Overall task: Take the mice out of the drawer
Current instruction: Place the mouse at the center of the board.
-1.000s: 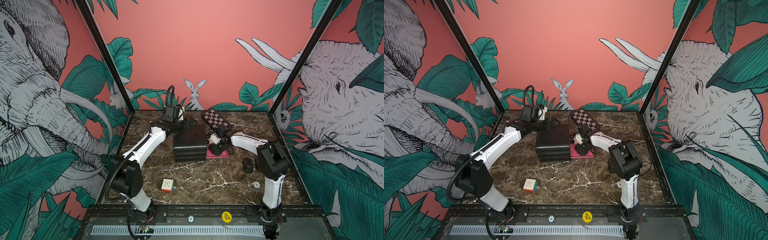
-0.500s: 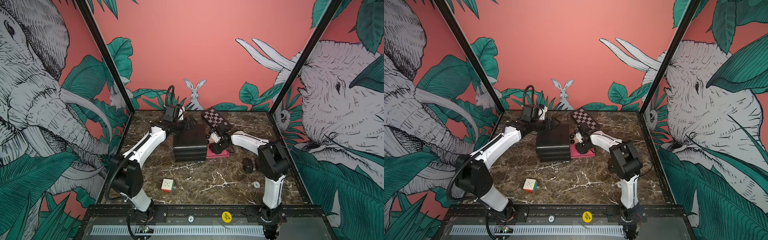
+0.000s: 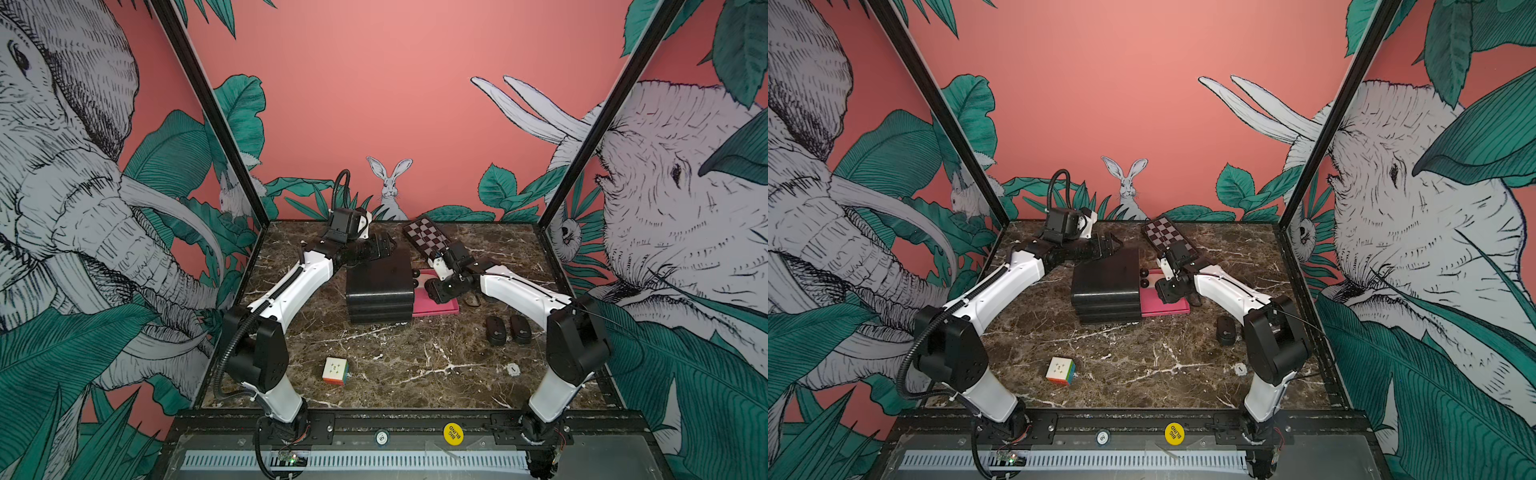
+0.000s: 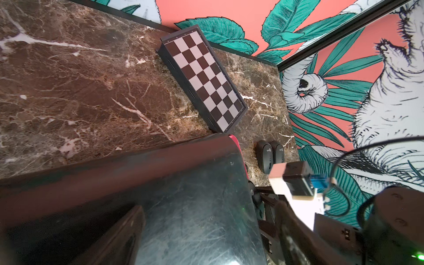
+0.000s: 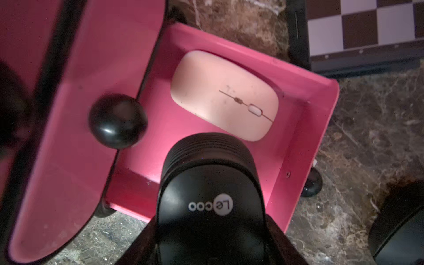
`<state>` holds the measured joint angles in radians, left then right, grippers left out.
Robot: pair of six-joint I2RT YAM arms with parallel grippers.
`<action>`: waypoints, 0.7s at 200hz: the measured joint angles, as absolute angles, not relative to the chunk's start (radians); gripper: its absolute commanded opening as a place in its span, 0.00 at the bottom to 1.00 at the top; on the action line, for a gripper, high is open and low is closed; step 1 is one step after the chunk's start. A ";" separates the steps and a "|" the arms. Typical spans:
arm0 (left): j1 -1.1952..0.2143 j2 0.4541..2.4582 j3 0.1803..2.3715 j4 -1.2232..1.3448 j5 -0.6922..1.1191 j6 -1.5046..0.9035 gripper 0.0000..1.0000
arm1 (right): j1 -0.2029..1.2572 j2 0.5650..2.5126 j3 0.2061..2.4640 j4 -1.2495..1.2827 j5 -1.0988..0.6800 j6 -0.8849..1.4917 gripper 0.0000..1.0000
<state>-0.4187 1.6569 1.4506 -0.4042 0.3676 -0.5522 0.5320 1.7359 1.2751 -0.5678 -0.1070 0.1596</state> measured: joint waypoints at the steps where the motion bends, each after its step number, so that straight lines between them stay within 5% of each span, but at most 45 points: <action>1: -0.419 1.657 1.451 -0.405 0.368 -0.552 0.91 | 0.532 1.736 1.273 -0.568 -0.105 0.164 0.45; 140: -0.413 1.717 1.538 -0.477 0.458 -0.469 0.91 | 0.464 1.381 0.945 -0.649 0.231 0.746 0.48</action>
